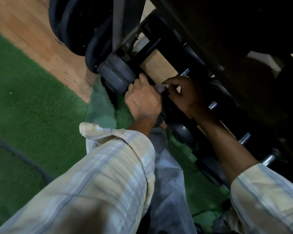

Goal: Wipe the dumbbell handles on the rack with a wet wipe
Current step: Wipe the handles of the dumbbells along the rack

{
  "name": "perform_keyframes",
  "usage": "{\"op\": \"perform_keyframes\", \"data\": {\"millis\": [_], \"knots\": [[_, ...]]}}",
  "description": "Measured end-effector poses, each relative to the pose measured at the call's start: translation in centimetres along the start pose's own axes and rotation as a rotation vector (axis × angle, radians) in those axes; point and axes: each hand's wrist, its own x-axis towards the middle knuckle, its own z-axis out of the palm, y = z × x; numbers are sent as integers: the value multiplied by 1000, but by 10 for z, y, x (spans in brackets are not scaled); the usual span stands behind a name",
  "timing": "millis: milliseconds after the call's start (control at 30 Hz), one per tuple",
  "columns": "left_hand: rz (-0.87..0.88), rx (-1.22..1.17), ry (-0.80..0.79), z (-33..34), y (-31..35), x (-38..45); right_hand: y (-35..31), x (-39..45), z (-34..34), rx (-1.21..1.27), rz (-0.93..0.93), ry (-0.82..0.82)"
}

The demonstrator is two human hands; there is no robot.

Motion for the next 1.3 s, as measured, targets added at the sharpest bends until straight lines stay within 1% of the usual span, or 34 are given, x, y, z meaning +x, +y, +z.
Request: {"op": "perform_keyframes", "data": {"millis": [100, 167, 233, 300, 367, 433, 500, 533, 600, 633, 700, 767, 833, 933, 1000, 1067, 1133, 1200, 1300], "knots": [[0, -12, -15, -3, 2, -1, -16, 10, 2, 119, 47, 164], [9, -36, -2, -6, 2, 0, -24, 20, 6, 165, 42, 219], [25, -56, 57, -7, -5, 3, -29, 34, 14, 226, 24, 226], [41, -99, 139, -12, -16, 11, -31, 46, 23, 263, -16, 195], [55, -149, 218, -23, -29, 24, -34, 56, 33, 260, -59, 167], [91, -136, 273, -35, -43, 42, -38, 67, 41, 253, -73, 155], [79, -80, 281, -43, -54, 65, -42, 77, 49, 247, -83, 71], [15, -79, 268, -46, -57, 78, -44, 80, 52, 203, -110, 7], [-190, -120, 211, -50, -59, 103, -46, 80, 55, 29, -164, -99], [-291, -124, 175, -48, -59, 113, -47, 80, 54, -62, -177, -134], [-403, -114, 139, -44, -56, 121, -49, 80, 51, -214, -201, -173], [-434, -108, 159, -43, -54, 122, -57, 88, 50, -343, -219, -232], [-436, -107, 169, -42, -54, 121, -66, 103, 51, -434, -180, -316], [-436, -96, 159, -44, -55, 124, -72, 129, 54, -462, -43, -435], [-439, -97, 157, -44, -54, 126, -70, 138, 56, -439, -12, -482], [-433, -83, 162, -42, -55, 126, -65, 135, 58, -390, -56, -462], [-429, -84, 172, -41, -55, 126, -57, 122, 58, -358, -169, -389], [-425, -77, 170, -41, -55, 126, -48, 107, 56, -377, -286, -305], [-422, -66, 181, -39, -54, 126, -49, 89, 54, -393, -308, -180]]}}
